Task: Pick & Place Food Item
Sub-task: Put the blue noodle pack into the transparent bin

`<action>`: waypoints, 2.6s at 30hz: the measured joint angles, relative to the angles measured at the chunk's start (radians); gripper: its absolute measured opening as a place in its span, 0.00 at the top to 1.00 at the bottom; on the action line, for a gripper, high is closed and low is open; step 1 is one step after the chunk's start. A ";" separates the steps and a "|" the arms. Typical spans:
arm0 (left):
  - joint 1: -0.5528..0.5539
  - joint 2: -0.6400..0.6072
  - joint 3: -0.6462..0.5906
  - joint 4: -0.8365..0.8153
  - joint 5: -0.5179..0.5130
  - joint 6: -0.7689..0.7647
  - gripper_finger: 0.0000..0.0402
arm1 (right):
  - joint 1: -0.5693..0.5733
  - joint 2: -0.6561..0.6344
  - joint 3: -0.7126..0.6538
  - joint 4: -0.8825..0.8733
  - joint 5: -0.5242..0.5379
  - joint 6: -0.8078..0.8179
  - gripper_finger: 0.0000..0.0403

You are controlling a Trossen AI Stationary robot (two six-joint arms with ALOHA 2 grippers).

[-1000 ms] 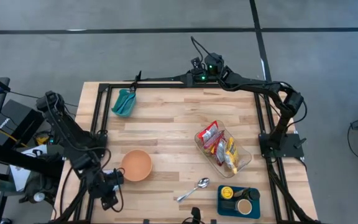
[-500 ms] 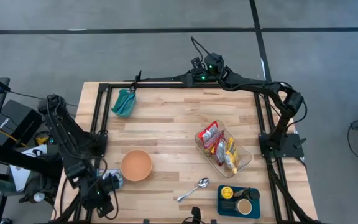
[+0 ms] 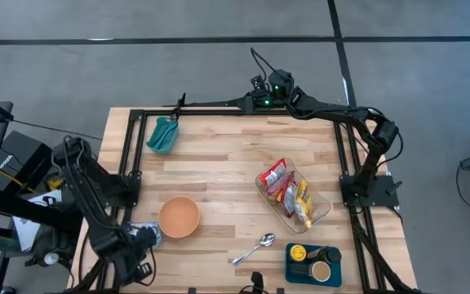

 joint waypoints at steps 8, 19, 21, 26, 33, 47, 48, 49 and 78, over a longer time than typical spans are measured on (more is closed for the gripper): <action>0.039 0.034 -0.002 -0.086 -0.063 0.017 1.00 | 0.000 0.000 0.000 0.000 0.000 0.000 1.00; 0.060 0.034 -0.041 -0.084 -0.095 0.060 0.99 | 0.000 0.000 0.000 0.000 0.000 0.001 1.00; 0.060 0.034 -0.041 -0.076 -0.095 0.059 0.99 | 0.000 0.000 0.000 0.000 0.000 0.001 1.00; 0.060 0.034 -0.042 -0.033 -0.095 0.060 1.00 | 0.000 0.000 0.000 0.000 0.000 0.003 1.00; 0.060 0.031 -0.042 0.020 -0.095 0.060 0.98 | 0.000 0.000 0.000 0.000 0.000 0.003 1.00; 0.077 0.031 -0.059 0.018 -0.095 0.129 0.66 | 0.000 0.000 0.000 0.000 0.000 0.003 1.00; 0.083 0.031 -0.063 0.022 -0.096 0.135 0.64 | 0.000 0.000 0.000 0.000 0.000 0.003 1.00; 0.088 0.031 -0.067 0.022 -0.096 0.144 0.63 | 0.000 0.000 0.000 0.000 0.000 0.003 1.00; 0.132 0.031 -0.138 0.087 -0.042 0.163 0.80 | 0.005 0.000 0.000 -0.001 0.000 0.003 1.00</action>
